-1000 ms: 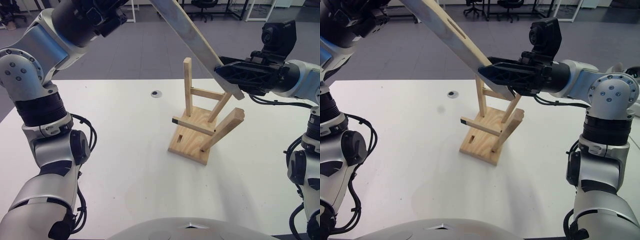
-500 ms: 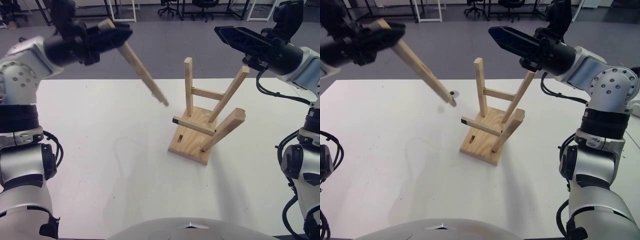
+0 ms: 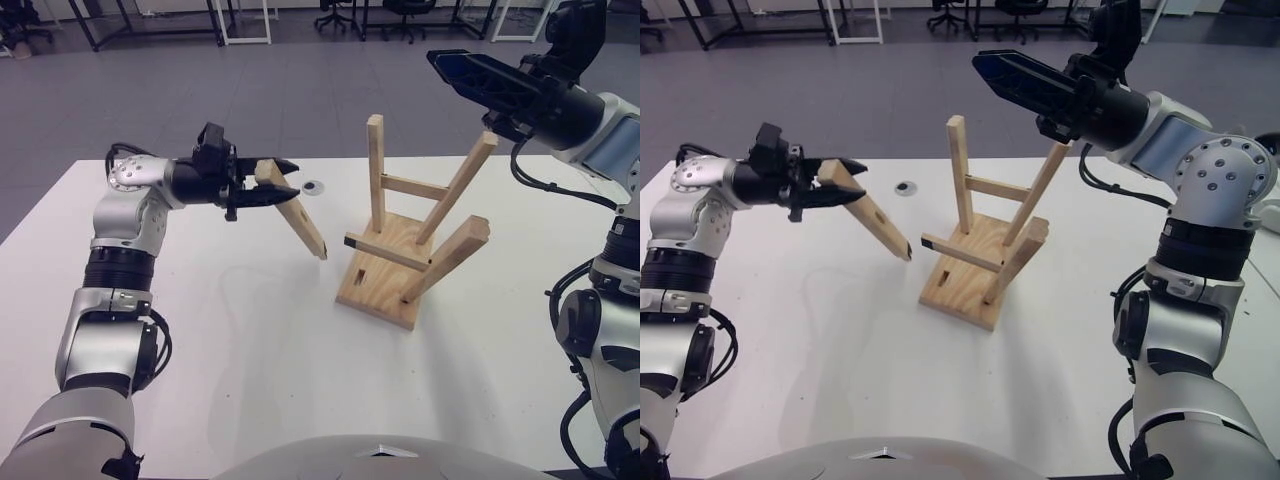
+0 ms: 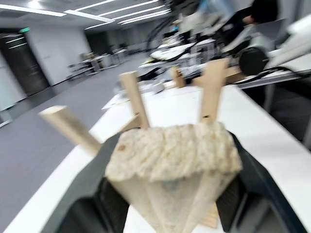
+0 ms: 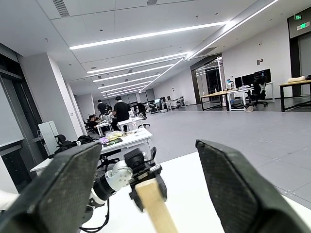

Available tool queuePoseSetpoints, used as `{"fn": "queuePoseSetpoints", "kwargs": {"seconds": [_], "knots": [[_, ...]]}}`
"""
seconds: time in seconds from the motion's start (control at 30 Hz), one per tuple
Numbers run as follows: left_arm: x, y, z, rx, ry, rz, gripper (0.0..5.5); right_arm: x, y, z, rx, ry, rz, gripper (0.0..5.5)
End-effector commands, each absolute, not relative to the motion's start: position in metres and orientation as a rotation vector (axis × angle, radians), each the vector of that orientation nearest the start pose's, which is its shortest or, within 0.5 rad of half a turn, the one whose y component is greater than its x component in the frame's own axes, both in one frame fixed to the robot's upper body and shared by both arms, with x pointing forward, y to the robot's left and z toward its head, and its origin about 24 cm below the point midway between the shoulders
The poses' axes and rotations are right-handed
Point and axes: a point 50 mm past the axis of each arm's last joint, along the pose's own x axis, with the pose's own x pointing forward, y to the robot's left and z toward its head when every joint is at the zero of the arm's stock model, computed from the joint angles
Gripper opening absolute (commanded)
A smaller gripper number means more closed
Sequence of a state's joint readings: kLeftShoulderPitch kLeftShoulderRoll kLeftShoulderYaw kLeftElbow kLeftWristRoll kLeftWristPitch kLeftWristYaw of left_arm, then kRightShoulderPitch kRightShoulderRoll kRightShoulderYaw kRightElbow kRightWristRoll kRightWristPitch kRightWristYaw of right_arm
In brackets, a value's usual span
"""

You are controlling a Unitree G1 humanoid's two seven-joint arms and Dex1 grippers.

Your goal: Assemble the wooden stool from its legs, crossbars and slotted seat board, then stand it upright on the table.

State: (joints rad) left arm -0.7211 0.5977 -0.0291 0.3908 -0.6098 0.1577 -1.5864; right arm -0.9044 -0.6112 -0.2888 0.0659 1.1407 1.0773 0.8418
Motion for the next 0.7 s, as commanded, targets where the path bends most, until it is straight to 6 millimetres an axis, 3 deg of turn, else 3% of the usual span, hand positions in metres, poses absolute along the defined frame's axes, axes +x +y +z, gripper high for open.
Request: {"fn": "queuePoseSetpoints", "kwargs": {"seconds": [0.03,0.37,0.7], "knots": [[0.31,0.186,0.189,0.113,-0.231,-1.653,2.03,0.294,-0.173,0.295,0.41,-0.095,1.369,3.63],[0.315,0.167,0.184,0.069,-0.317,-1.708,2.03,0.294,-0.168,0.294,0.41,-0.082,1.378,3.63],[0.313,0.167,0.16,0.169,-0.206,-1.739,2.03,0.296,-0.166,0.3,0.398,-0.097,1.392,3.63]]}}
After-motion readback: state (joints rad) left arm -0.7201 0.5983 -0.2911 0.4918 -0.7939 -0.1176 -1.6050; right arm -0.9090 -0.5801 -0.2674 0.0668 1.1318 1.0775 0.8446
